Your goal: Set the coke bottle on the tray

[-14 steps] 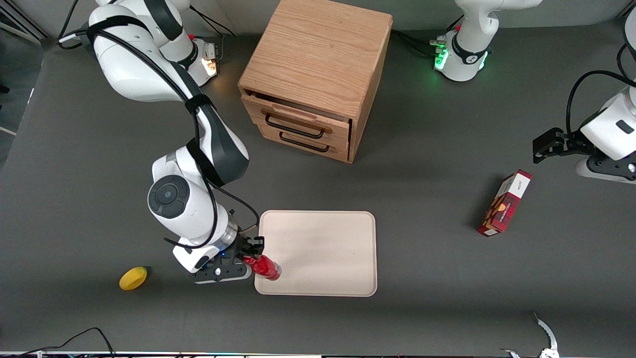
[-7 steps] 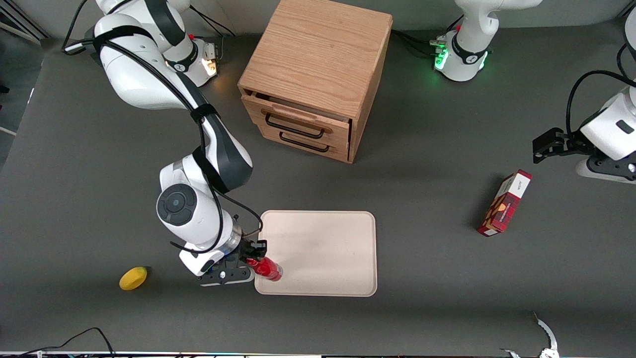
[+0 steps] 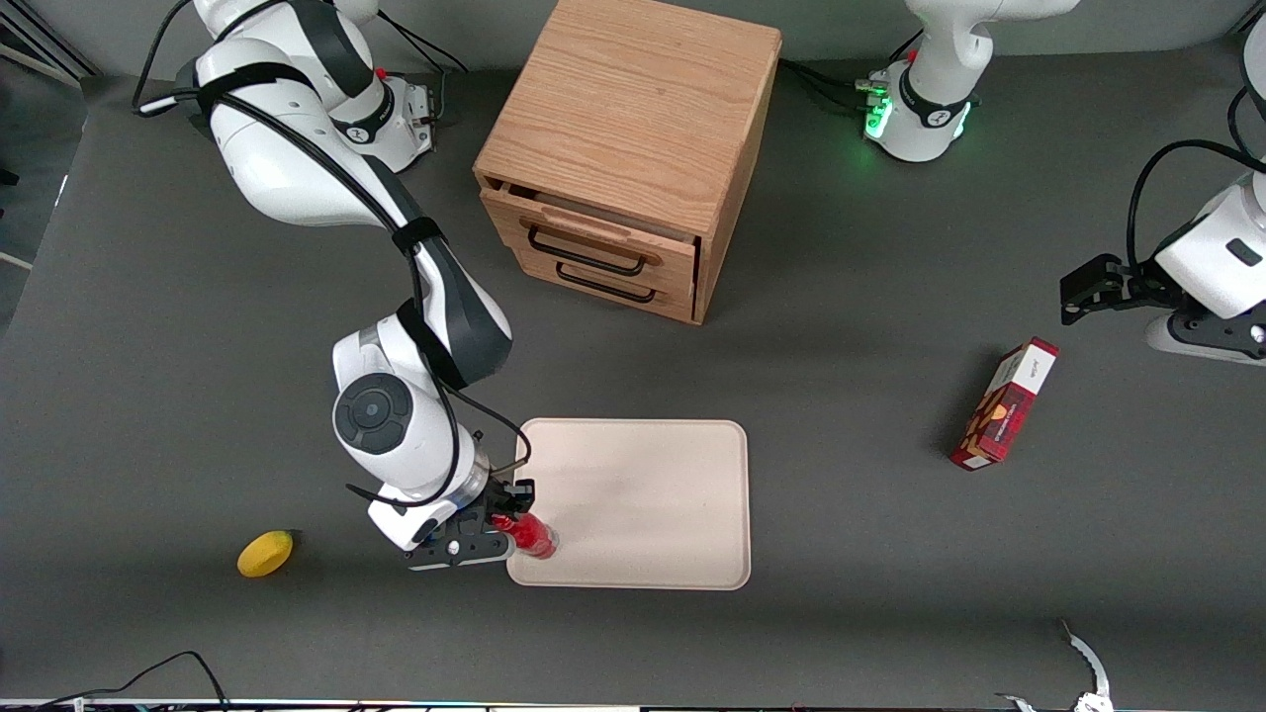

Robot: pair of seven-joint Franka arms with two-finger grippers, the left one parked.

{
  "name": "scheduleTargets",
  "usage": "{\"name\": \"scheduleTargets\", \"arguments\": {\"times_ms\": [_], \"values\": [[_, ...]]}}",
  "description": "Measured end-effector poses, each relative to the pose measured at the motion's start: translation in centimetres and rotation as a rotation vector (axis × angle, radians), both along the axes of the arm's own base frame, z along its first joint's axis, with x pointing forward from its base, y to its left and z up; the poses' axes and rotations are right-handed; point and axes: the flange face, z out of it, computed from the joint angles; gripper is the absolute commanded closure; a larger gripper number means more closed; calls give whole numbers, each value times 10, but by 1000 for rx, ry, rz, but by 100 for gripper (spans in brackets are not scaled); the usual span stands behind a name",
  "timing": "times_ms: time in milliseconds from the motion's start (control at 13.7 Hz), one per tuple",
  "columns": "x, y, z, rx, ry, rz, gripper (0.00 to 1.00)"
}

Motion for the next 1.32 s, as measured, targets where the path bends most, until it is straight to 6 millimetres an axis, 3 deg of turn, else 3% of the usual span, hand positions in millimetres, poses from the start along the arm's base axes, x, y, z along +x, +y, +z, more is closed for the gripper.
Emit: {"name": "scheduleTargets", "arguments": {"times_ms": [73, 366, 951, 1171, 1317], "values": [[-1, 1, 0, -4, -2, 3, 45], [0, -1, 0, -11, -5, 1, 2], [1, -2, 2, -11, -7, 0, 0], [2, -11, 24, -11, -4, -15, 0], [2, -33, 47, -4, 9, -47, 0]]}}
